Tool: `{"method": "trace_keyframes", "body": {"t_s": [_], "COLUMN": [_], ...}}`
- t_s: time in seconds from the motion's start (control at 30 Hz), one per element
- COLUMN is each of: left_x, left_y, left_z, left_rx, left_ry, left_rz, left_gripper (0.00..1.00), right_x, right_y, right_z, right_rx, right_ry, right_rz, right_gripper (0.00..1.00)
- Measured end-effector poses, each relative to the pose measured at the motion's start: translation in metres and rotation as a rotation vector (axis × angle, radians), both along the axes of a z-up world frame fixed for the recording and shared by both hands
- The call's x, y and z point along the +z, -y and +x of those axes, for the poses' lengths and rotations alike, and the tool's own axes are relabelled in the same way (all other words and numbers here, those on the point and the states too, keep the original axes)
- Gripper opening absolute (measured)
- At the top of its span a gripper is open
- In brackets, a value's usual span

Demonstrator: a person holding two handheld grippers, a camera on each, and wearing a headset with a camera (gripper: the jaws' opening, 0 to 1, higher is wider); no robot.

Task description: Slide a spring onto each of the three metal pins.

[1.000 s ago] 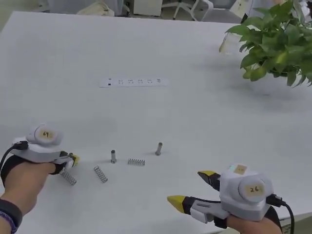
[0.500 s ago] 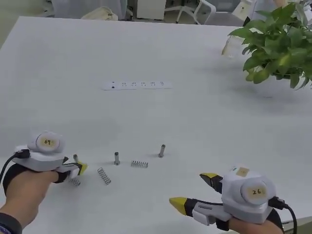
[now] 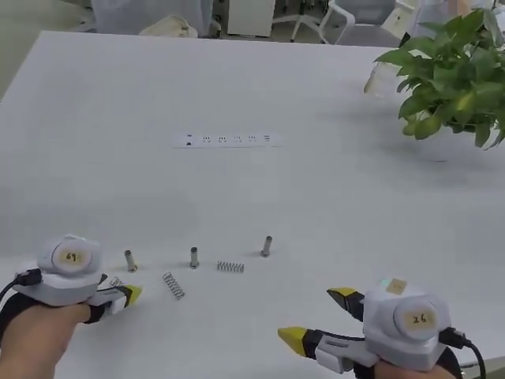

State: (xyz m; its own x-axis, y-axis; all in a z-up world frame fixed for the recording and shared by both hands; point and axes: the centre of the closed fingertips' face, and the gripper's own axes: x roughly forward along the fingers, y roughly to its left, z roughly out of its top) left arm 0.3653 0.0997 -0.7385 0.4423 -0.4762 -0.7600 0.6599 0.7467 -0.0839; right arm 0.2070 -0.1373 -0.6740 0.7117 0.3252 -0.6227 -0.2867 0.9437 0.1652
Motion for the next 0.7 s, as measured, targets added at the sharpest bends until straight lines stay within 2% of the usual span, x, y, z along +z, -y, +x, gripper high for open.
{"method": "trace_keyframes", "body": {"t_s": [0.47, 0.7], "left_x": [0.018, 0.026], "left_y": [-0.028, -0.04], "left_z": [-0.01, -0.017], "left_rx": [0.049, 0.068], "left_ry": [0.032, 0.061], "left_rz": [-0.022, -0.069], "left_gripper": [0.39, 0.44], "right_x": [-0.001, -0.001], "right_y": [-0.006, -0.01], "right_z": [0.002, 0.007], "right_rx": [0.015, 0.03], "right_ry": [-0.001, 0.002], "right_rz": [0.001, 0.003], "right_gripper": [0.66, 0.66]}}
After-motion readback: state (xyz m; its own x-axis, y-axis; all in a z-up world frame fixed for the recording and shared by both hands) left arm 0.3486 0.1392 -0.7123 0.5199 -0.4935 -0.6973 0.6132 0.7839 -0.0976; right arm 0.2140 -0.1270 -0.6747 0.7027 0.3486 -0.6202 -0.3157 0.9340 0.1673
